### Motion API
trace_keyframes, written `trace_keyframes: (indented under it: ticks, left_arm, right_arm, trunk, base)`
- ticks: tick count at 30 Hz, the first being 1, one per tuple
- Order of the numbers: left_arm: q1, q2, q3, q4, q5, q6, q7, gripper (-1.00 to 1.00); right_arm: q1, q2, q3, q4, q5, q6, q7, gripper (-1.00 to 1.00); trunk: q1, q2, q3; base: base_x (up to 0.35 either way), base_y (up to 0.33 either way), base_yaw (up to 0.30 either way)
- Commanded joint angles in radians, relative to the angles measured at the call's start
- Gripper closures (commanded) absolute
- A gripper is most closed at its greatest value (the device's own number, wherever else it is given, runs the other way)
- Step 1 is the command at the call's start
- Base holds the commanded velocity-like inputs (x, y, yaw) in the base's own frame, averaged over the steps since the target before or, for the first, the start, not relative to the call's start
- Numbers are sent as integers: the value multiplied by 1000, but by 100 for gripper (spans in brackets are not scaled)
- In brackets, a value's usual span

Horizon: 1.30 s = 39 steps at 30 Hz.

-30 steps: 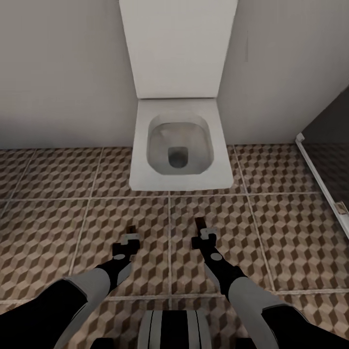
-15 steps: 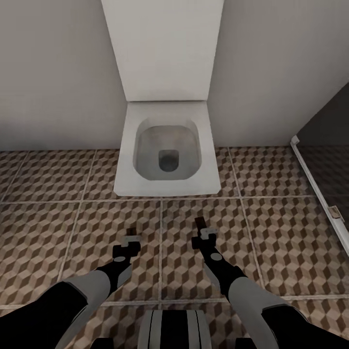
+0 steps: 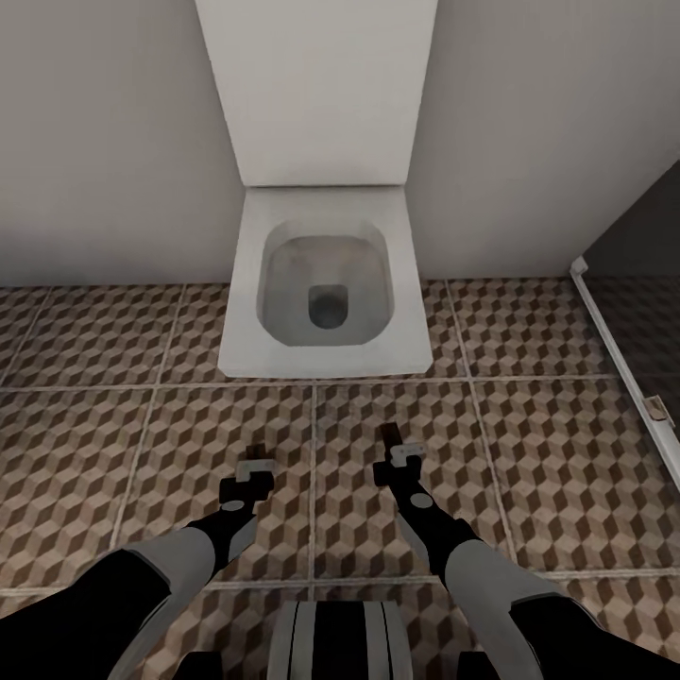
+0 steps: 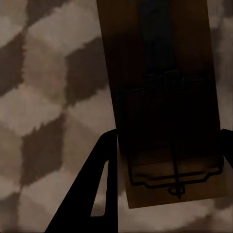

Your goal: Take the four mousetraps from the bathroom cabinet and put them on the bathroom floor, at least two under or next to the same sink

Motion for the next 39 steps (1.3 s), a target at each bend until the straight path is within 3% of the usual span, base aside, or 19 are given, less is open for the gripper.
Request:
trace_keyframes:
  ticks: [1, 8, 11, 14, 15, 18, 39]
  left_arm:
    - [-1, -1, -8, 4, 5, -6, 3, 100]
    - [-1, 0, -8, 3, 5, -8, 3, 100]
    - [-1, 3, -25, 0, 5, -68, -1, 100]
    - [0, 5, -68, 0, 5, -125, -36, 100]
    - [0, 6, -105, -2, 5, -143, -64, 100]
    - [1, 8, -125, -3, 5, -151, -79, 100]
    - [2, 14, -141, -12, 7, -158, -86, 100]
  right_arm:
    - [-1, 0, 5, 1, 9, -1, -10, 100]
    - [3, 0, 5, 1, 9, -2, -10, 100]
    - [18, 0, 5, 1, 15, -69, -9, 100]
    - [36, 0, 5, 1, 47, -153, -11, 100]
    - [43, 0, 5, 1, 79, -195, -13, 100]
    - [47, 0, 5, 1, 105, -216, -14, 100]
    - [61, 0, 5, 1, 120, -238, -17, 100]
  trunk:
    - [0, 0, -1]
    - [0, 0, -1]
    - [0, 0, -1]
    - [0, 0, -1]
    - [0, 0, -1]
    - [0, 0, -1]
    - [0, 0, -1]
  base:
    - [0, 0, 0]
    - [0, 0, 0]
    - [0, 0, 0]
    - [0, 0, 0]
    - [0, 0, 0]
    - [0, 0, 0]
    - [0, 0, 0]
